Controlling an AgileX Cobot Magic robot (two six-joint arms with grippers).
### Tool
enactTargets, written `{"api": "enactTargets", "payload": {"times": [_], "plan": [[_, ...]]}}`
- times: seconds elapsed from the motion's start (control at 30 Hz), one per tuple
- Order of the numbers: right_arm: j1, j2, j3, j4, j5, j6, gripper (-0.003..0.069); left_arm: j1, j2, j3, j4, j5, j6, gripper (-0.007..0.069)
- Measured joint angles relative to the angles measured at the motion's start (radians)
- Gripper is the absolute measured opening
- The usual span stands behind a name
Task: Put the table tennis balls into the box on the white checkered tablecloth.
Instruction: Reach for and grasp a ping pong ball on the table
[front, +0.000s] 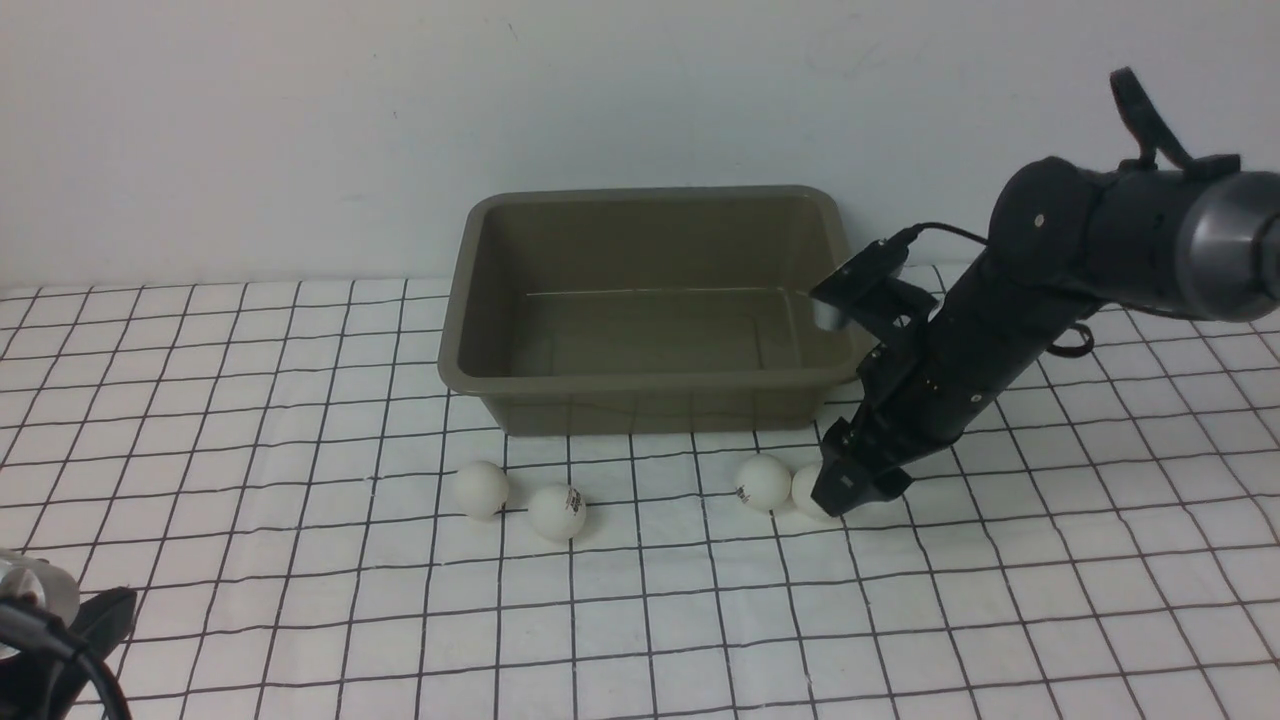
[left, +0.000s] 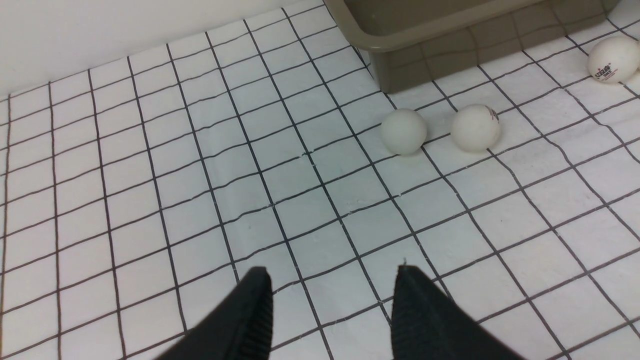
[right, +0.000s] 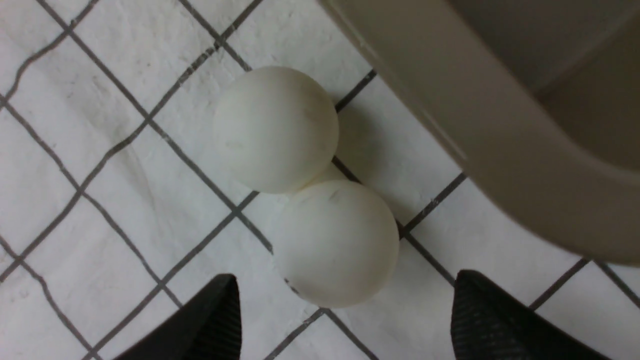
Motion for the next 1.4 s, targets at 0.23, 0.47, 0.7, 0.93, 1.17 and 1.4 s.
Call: {"api": "enactTargets", "payload": {"times": [0.23, 0.47, 0.7, 0.93, 1.17, 1.4], "plan": [[0.0, 0.0, 0.0, 0.0, -0.031, -0.009, 0.0507, 0.0, 0.0, 0.0, 0.0, 0.0, -0.001, 0.03], [0.001, 0.019, -0.001, 0.026, -0.034, -0.015, 0.0507, 0.0, 0.0, 0.0, 0.0, 0.0, -0.001, 0.03], [0.001, 0.062, -0.003, 0.06, -0.032, -0.03, 0.0506, 0.0, 0.0, 0.0, 0.0, 0.0, -0.002, 0.03], [0.001, 0.083, -0.01, 0.096, -0.041, -0.035, 0.0448, 0.0, 0.0, 0.0, -0.001, 0.001, -0.002, 0.03], [0.001, 0.077, -0.012, 0.054, -0.042, -0.03, 0.0353, 0.0, 0.0, 0.0, -0.001, 0.001, -0.002, 0.03], [-0.041, -0.082, -0.012, -0.099, 0.03, 0.064, 0.0353, 0.0, 0.0, 0.0, -0.002, 0.002, -0.002, 0.03]]}}
